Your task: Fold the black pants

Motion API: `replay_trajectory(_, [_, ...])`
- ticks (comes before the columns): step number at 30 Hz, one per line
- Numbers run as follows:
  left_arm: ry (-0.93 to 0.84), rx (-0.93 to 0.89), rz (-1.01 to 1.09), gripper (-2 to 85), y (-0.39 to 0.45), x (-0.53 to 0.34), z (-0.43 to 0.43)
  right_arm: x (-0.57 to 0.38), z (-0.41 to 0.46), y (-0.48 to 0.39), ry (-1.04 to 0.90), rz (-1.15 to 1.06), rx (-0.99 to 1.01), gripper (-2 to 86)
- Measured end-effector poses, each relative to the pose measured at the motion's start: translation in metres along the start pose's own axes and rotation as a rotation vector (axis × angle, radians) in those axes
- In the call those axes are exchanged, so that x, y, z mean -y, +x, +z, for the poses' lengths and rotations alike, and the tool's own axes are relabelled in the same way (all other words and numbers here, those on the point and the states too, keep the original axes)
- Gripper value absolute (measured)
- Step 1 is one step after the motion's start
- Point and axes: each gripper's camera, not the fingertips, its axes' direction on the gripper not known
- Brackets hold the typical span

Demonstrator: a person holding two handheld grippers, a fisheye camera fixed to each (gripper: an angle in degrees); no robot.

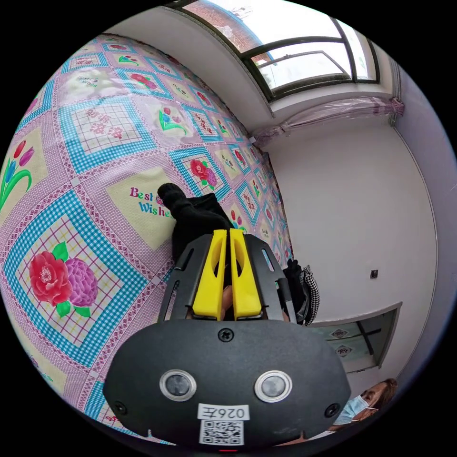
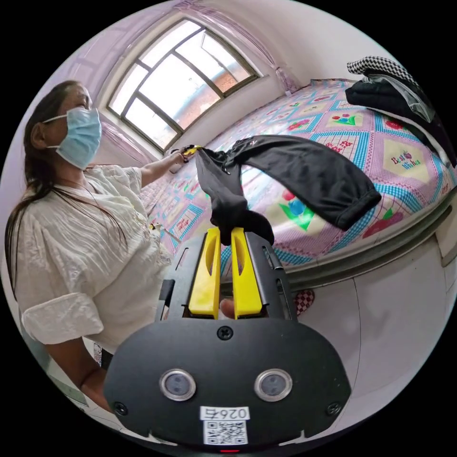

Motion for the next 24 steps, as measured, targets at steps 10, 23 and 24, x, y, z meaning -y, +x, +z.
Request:
replay_trajectory(10, [0.013, 0.085, 0.105, -0.9, 0.11, 0.017, 0.149, 0.071, -0.069, 0.172, 0.135, 0.187, 0.233, -0.3])
replay_trajectory(23, [-0.306, 0.346, 0.245, 3.7, 0.129, -0.006, 0.384, 0.062, -0.061, 0.295, 0.17, 0.582, 0.288, 2.5])
replay_trajectory(24, [-0.321, 0.339, 0.26, 3.5, 0.128, -0.007, 0.387, 0.058, -0.063, 0.296, 0.167, 0.606, 0.24, 3.0])
